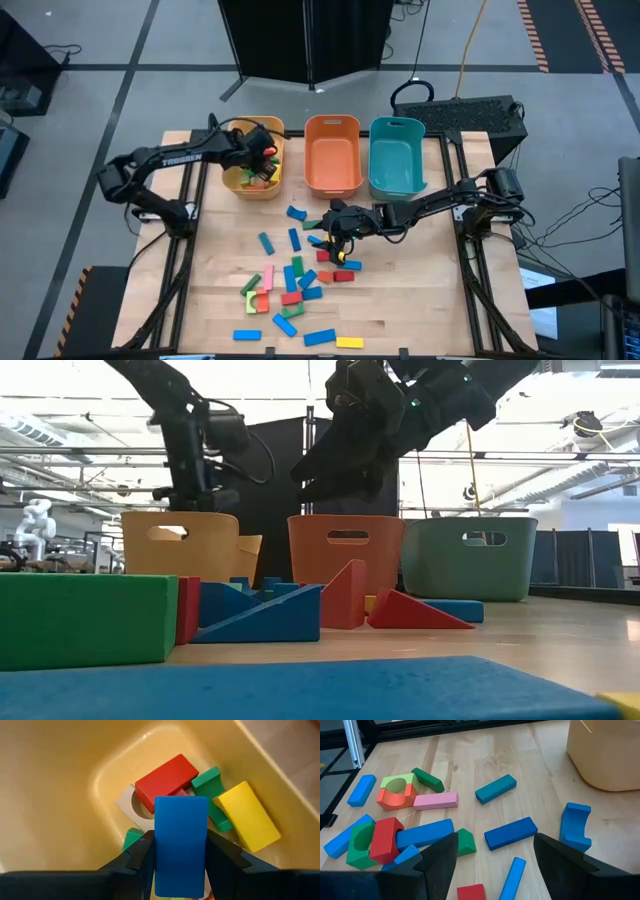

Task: Sort blocks by size
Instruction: Put the blue arch block into the yellow bin

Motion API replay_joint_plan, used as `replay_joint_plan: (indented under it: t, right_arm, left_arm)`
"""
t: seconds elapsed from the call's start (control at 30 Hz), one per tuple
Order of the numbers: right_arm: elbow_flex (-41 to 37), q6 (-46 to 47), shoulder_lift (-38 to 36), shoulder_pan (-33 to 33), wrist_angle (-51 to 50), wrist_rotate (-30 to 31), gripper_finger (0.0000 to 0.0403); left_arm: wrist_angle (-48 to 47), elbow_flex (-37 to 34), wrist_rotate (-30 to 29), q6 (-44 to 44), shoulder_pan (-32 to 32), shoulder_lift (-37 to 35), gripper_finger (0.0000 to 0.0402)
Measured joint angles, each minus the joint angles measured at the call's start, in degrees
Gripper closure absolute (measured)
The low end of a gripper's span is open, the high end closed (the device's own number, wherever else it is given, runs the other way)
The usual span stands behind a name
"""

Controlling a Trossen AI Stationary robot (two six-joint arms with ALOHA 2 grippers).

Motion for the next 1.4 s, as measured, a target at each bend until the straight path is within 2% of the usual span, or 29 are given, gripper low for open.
replay_joint_plan:
  t: [0.47,1.17,1.4]
  right_arm:
    - [0.0,-0.46,0.0,-0.02,-0.28,0.01,0.0156]
    - [0.0,-1.53,0.04,-0.03,-1.45,0.61,0.0156]
    - [0.0,-1.55,0.04,-0.04,-2.39,3.21,0.0156]
  left_arm:
    - [1.68,-0.02,1.76,3.64,1.8,4.34,0.0254]
    - [1.84,-0.02,1.6,3.87,1.73,4.45,0.0253]
    - [1.77,-0.02,1.72,2.92,1.74,4.45,0.0253]
